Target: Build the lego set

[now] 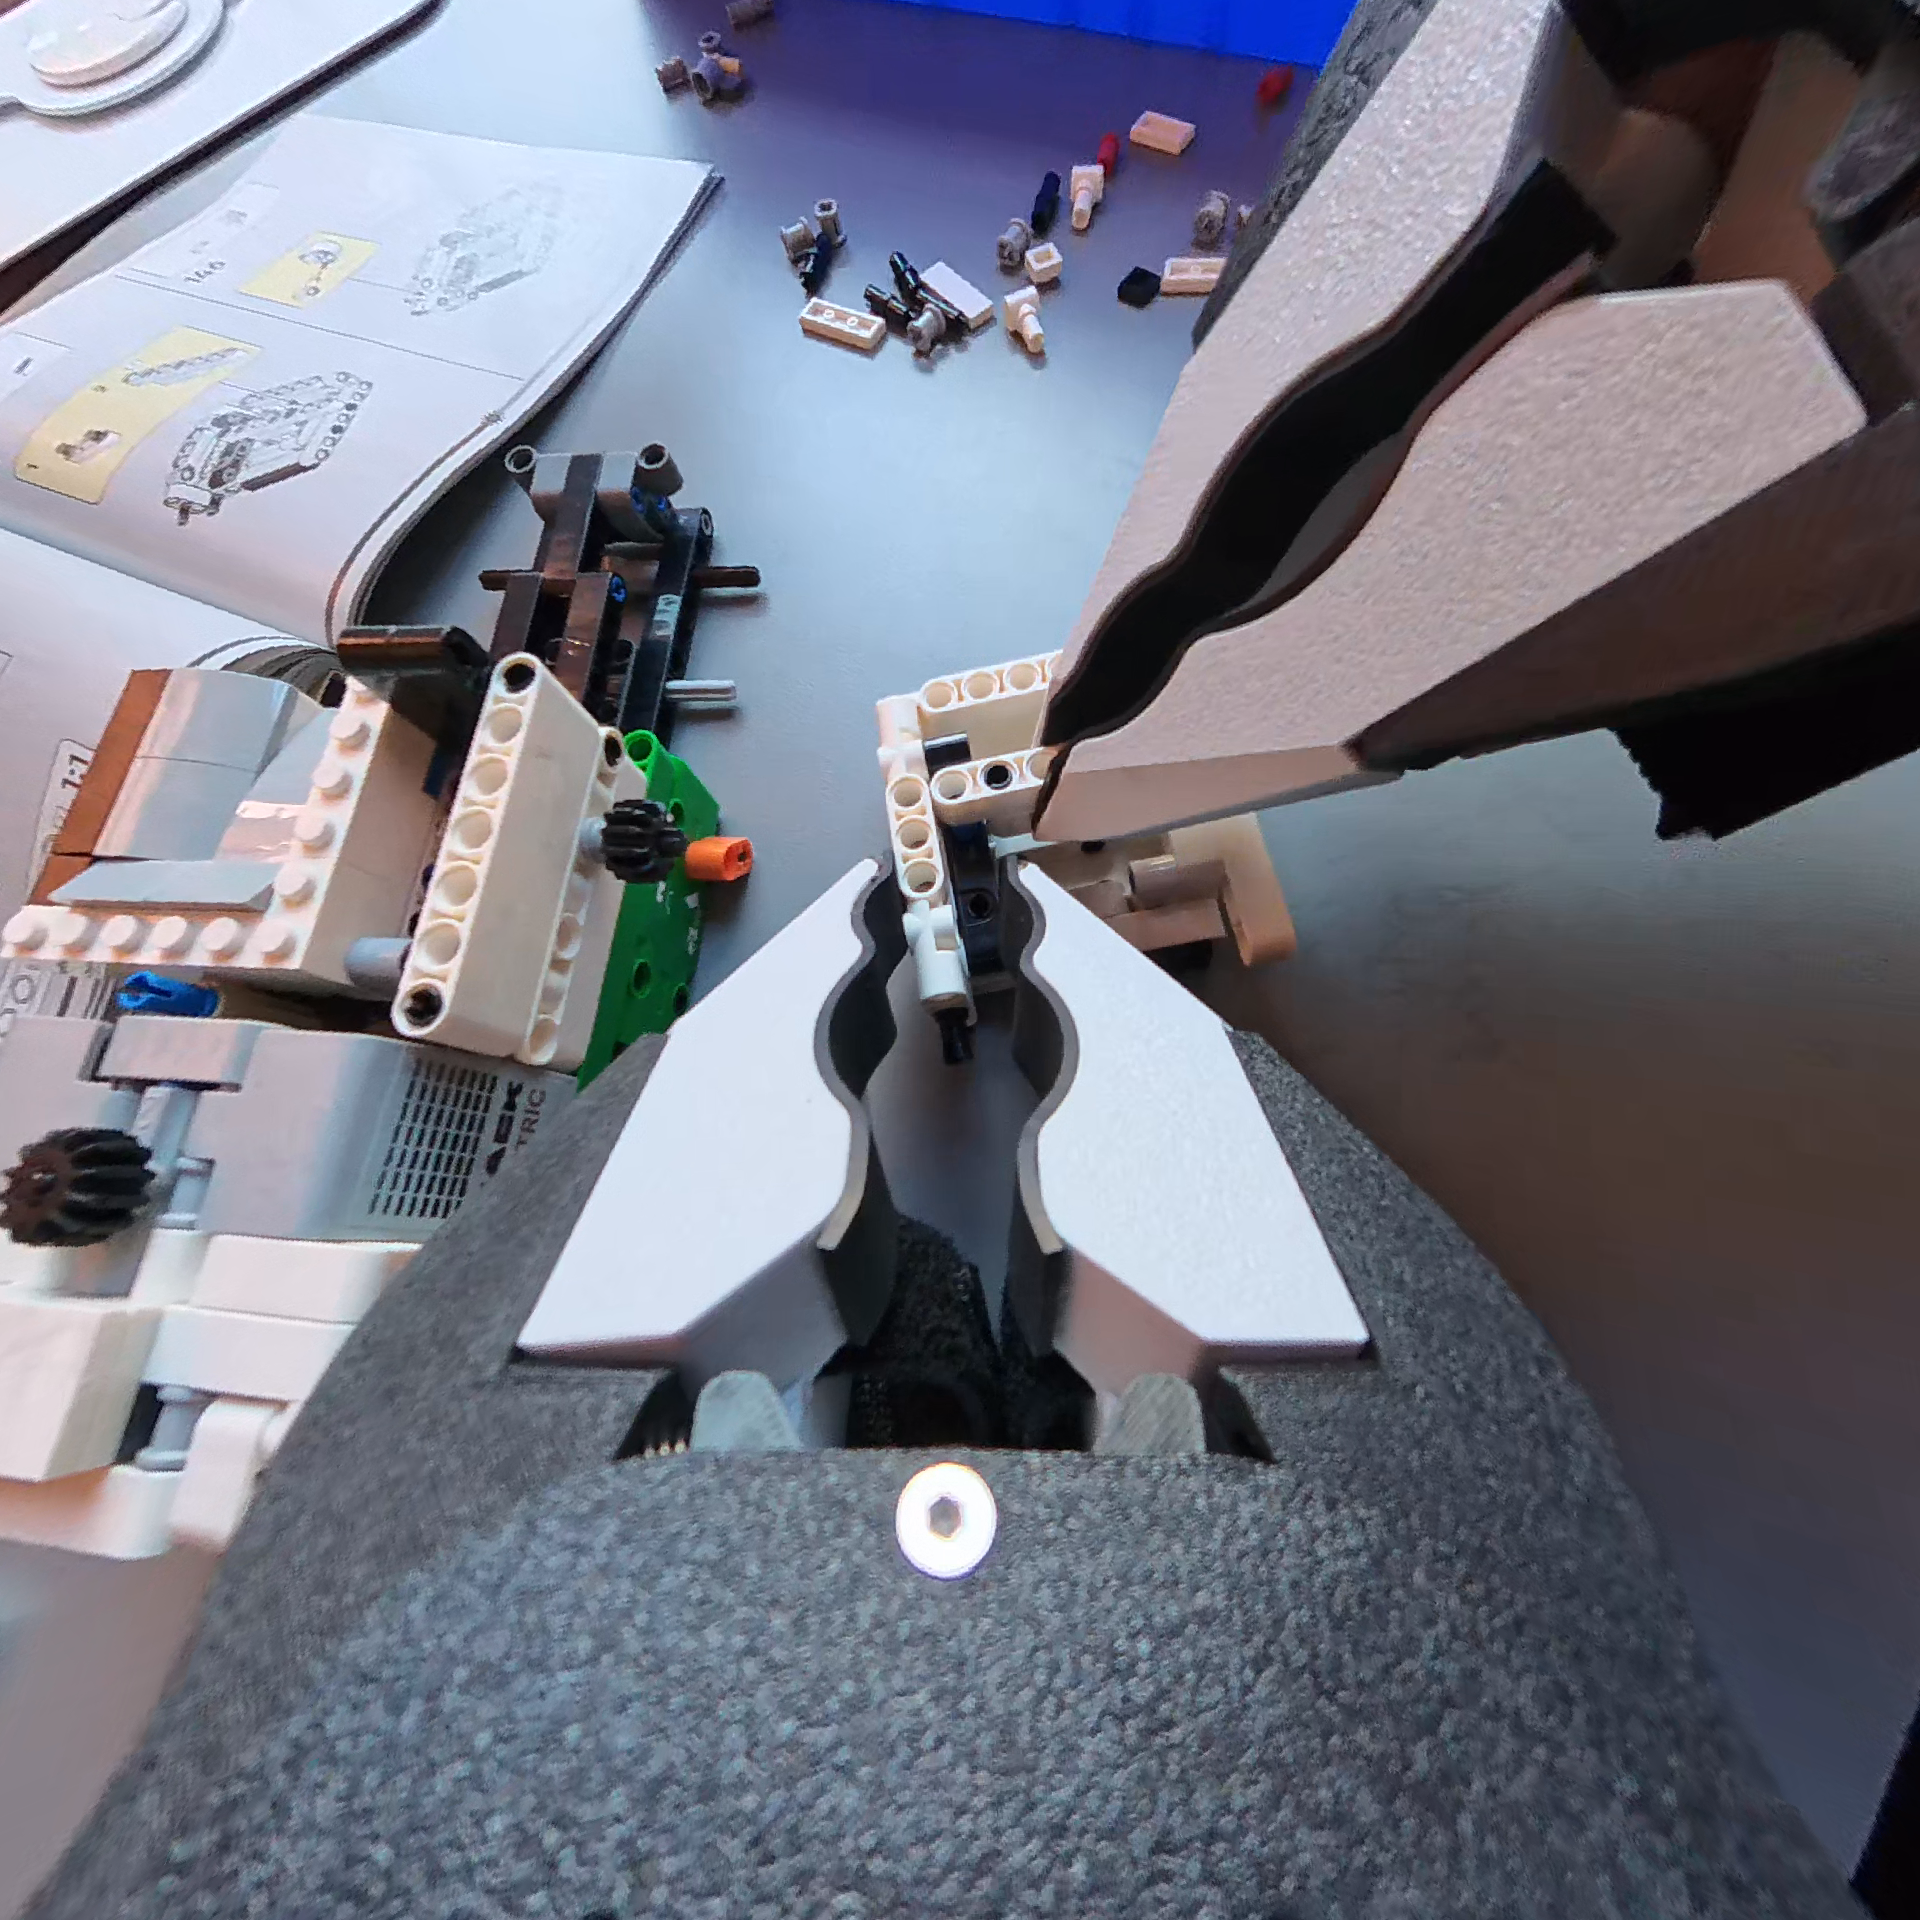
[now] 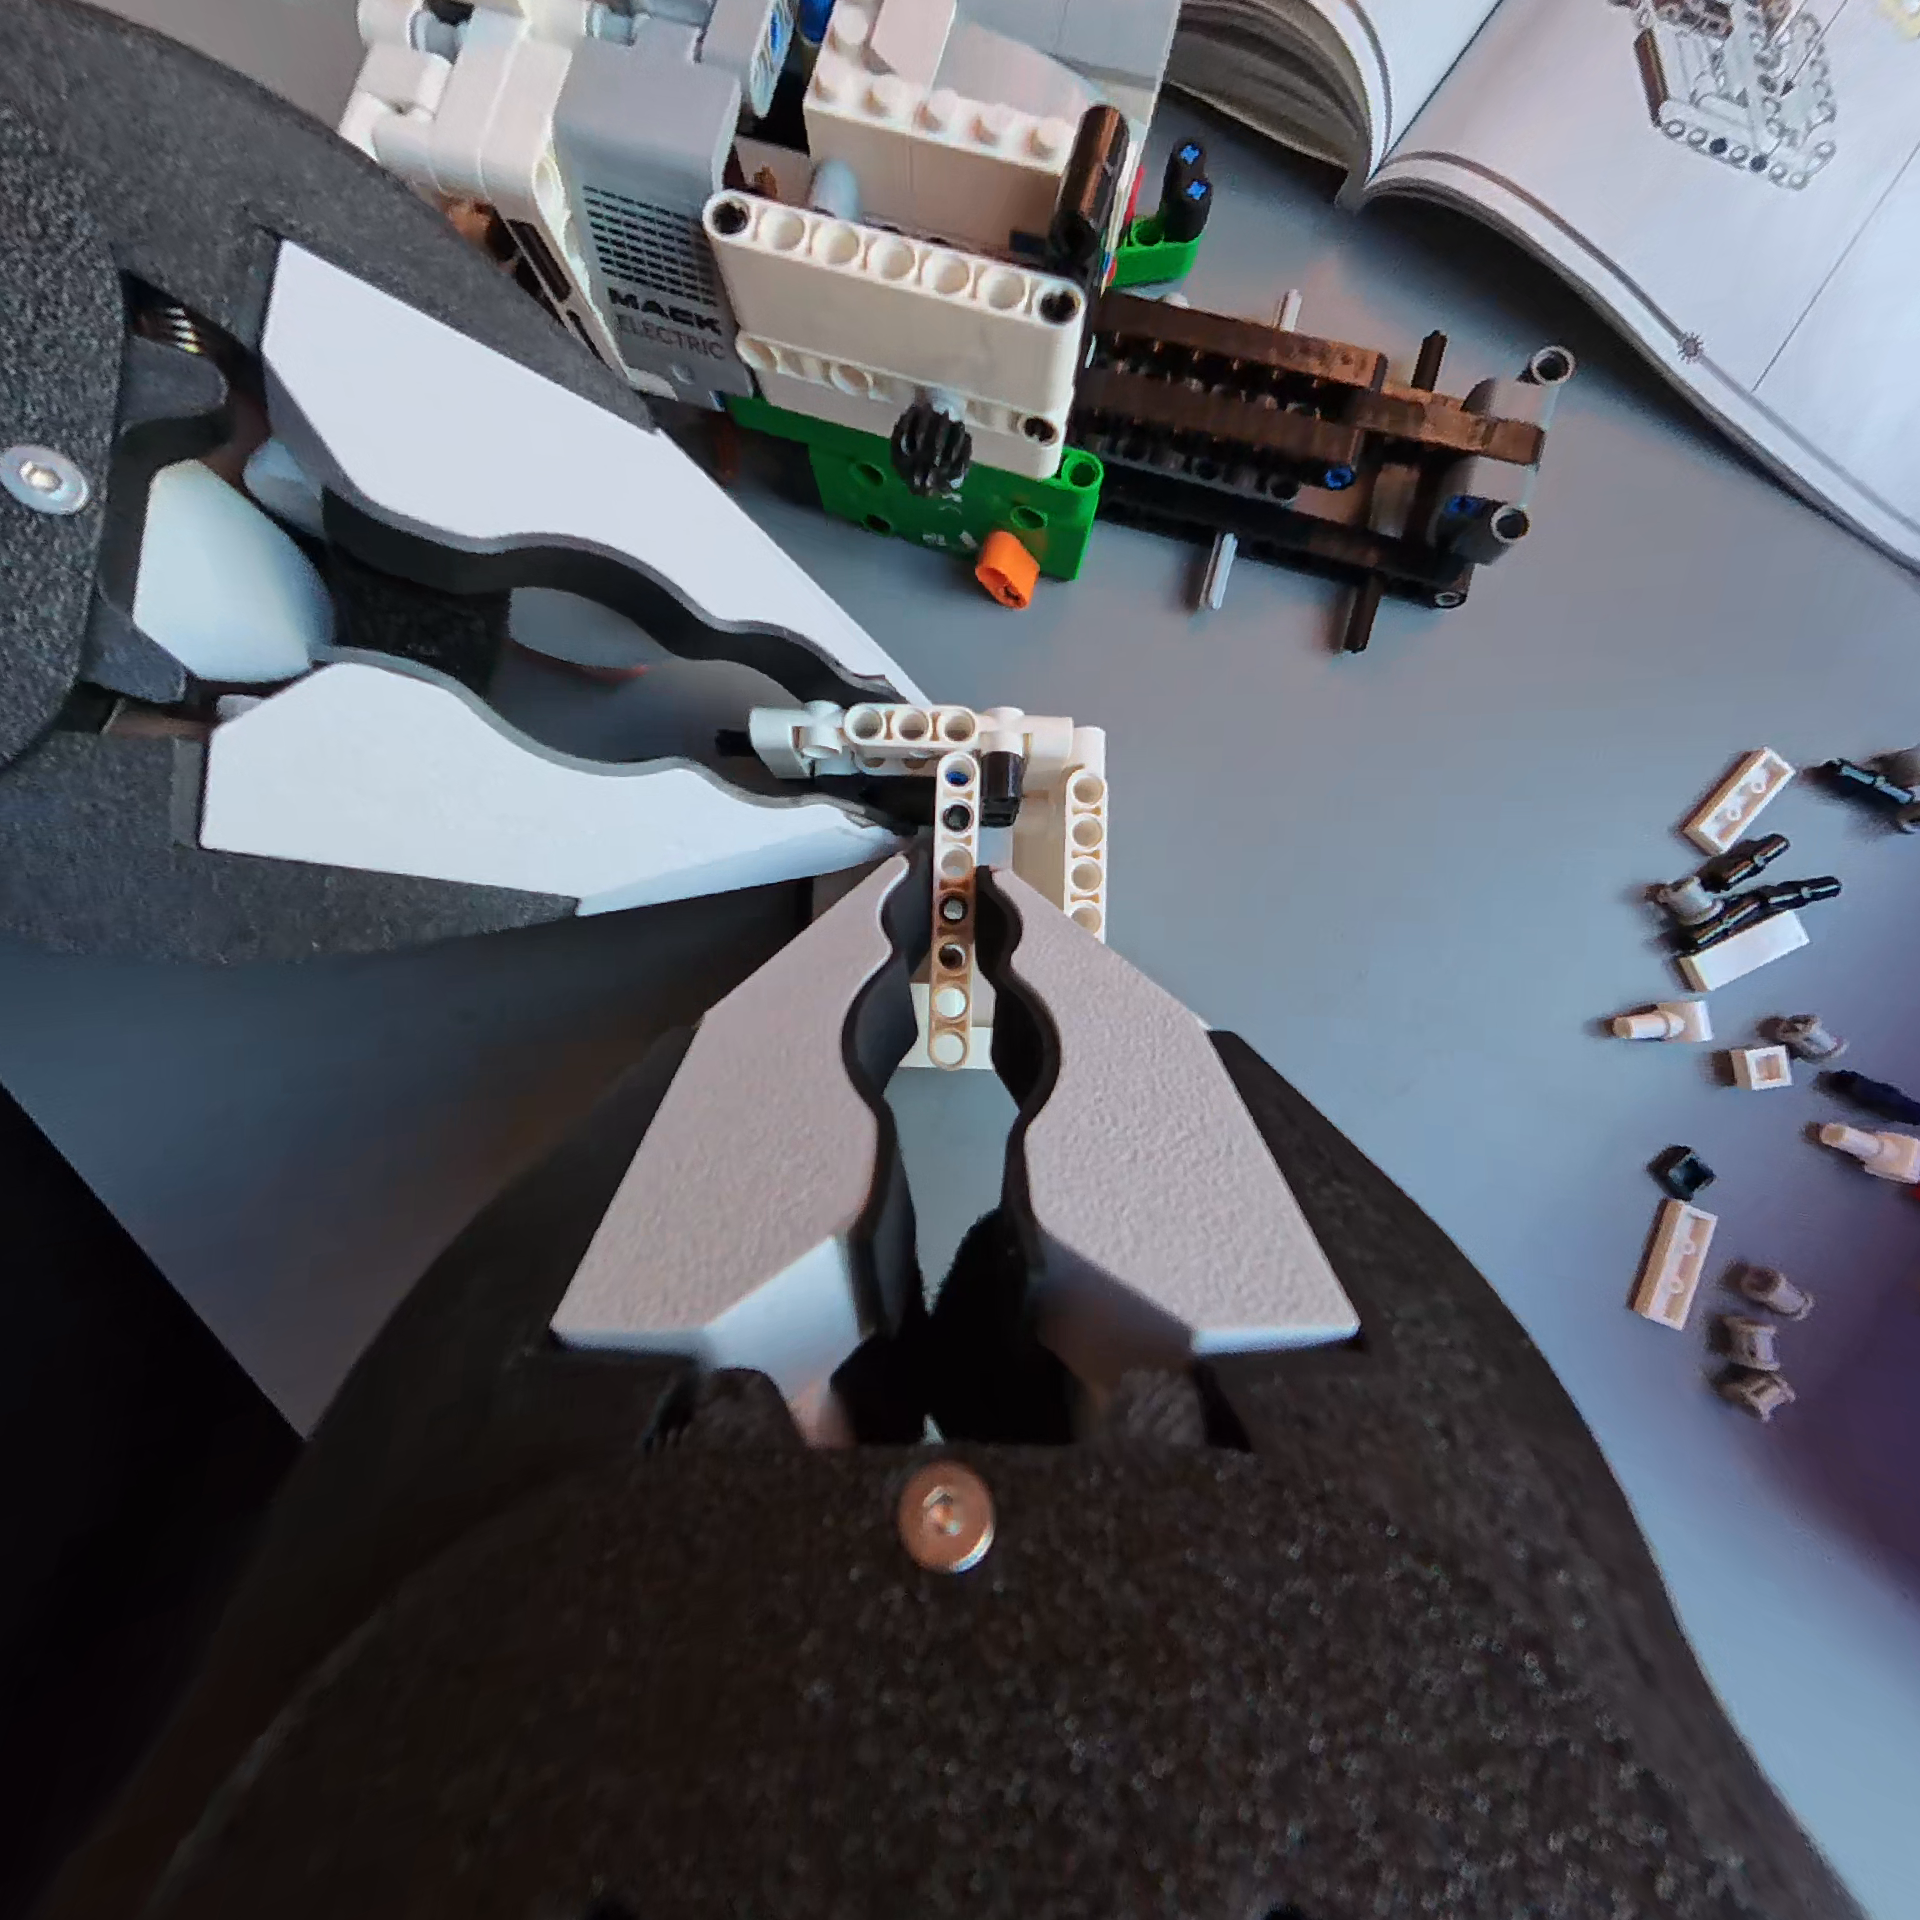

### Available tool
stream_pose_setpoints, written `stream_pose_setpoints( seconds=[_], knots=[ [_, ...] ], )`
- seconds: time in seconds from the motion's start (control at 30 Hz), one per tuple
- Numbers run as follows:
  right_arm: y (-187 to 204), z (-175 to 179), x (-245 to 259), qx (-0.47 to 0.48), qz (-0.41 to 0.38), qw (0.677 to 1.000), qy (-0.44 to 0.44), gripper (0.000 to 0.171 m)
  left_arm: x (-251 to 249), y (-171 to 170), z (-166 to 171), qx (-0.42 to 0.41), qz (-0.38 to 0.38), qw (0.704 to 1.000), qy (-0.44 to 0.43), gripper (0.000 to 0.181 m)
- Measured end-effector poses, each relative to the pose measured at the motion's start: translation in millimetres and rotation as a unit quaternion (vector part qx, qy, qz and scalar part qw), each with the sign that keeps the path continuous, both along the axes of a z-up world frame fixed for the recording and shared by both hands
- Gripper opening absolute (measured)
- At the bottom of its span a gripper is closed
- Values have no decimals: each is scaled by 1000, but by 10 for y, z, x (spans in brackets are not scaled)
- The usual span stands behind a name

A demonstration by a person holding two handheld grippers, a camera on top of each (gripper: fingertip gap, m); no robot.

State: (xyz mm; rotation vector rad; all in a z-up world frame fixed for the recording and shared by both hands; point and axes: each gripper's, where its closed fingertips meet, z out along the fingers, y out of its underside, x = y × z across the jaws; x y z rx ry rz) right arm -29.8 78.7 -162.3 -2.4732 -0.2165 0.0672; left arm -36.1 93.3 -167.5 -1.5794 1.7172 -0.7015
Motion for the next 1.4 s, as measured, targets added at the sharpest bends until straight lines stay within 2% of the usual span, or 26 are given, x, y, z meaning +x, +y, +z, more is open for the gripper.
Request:
stream_pose_setpoints(
  seconds=[0.23, 0.4, 0.63, 0.77, 0.87, 0.93, 1.0, 1.07, 1.17, 1.3, 1.4],
  knots=[
    [4, -2, 1, 9, 5, 1000, 6, 8, 1, 4, -3, 8, 1, 1000, 0, 17],
    [-7, 5, -25, 11, 9, 1000, 19, 16, 0, 2, -3, 2, 1, 1000, 0, 16],
    [-33, 189, 1, 59, 18, 998, 20, 15, 0, 1, -3, -4, 0, 1000, 0, 16],
    [-114, 301, 180, 87, 4, 996, 13, 16, -4, 0, 0, -4, -1, 1000, 0, 16],
    [-203, 376, 284, 115, -10, 988, 104, 19, -15, -5, 18, -1, -3, 1000, -5, 16],
    [-293, 346, 206, 95, 3, 967, 238, 38, -25, -41, 52, 0, -14, 1000, -15, 16],
    [-350, 330, 90, 66, 15, 926, 371, 64, -55, -97, 62, 1, -29, 999, -18, 15],
    [-366, 271, 54, 40, 11, 898, 438, 79, -104, -152, 66, 7, -44, 999, -18, 15],
    [-365, 310, 27, 23, 20, 874, 484, 79, -171, -215, 111, 15, -62, 998, -26, 16],
    [-364, 310, -124, -19, 62, 863, 501, 76, -232, -292, 286, 18, -83, 995, -59, 16],
    [-357, 358, -264, -41, 87, 832, 546, 76, -264, -340, 444, 10, -94, 992, -81, 15]
  ],
)
